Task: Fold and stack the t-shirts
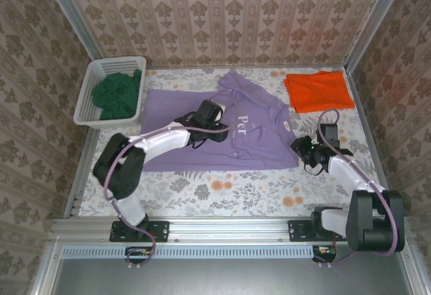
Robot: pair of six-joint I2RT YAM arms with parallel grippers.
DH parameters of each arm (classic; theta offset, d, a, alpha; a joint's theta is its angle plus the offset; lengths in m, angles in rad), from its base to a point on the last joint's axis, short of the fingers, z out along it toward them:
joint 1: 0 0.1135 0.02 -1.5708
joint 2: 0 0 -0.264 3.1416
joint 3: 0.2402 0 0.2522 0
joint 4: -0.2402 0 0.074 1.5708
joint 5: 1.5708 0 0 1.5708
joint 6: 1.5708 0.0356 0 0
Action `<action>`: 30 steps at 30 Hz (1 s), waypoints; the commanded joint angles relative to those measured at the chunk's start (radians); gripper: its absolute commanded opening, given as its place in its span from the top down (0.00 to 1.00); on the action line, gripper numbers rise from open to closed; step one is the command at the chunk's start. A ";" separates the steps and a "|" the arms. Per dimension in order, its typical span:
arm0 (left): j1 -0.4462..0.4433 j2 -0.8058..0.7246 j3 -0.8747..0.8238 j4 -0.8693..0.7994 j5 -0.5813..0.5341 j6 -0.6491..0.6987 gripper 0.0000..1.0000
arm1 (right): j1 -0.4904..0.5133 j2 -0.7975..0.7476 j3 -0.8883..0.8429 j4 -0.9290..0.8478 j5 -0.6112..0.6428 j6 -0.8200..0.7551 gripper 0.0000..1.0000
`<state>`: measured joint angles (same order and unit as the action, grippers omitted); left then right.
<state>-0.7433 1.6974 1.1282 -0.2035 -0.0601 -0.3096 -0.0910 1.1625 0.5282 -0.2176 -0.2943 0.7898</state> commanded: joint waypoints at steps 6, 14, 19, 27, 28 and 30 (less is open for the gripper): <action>0.095 -0.321 -0.217 -0.124 -0.065 -0.230 0.53 | 0.052 -0.063 -0.020 -0.028 -0.067 0.026 0.70; 0.253 -0.505 -0.480 -0.103 0.064 -0.363 0.61 | 0.244 0.133 0.079 -0.063 -0.008 0.034 0.78; 0.365 -0.574 -0.602 -0.089 0.095 -0.401 0.61 | 0.316 0.193 0.113 -0.086 0.086 0.067 0.80; 0.466 -0.611 -0.711 -0.099 0.081 -0.415 0.58 | 0.348 0.309 0.179 -0.238 0.283 0.130 0.83; 0.466 -0.613 -0.711 -0.122 0.073 -0.417 0.58 | 0.351 0.319 0.184 -0.256 0.297 0.138 0.85; 0.466 -0.619 -0.715 -0.157 0.060 -0.430 0.58 | 0.364 0.319 0.193 -0.295 0.328 0.173 0.86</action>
<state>-0.2840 1.0981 0.4232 -0.3149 0.0071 -0.7094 0.2565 1.4693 0.6956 -0.3923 -0.0734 0.9016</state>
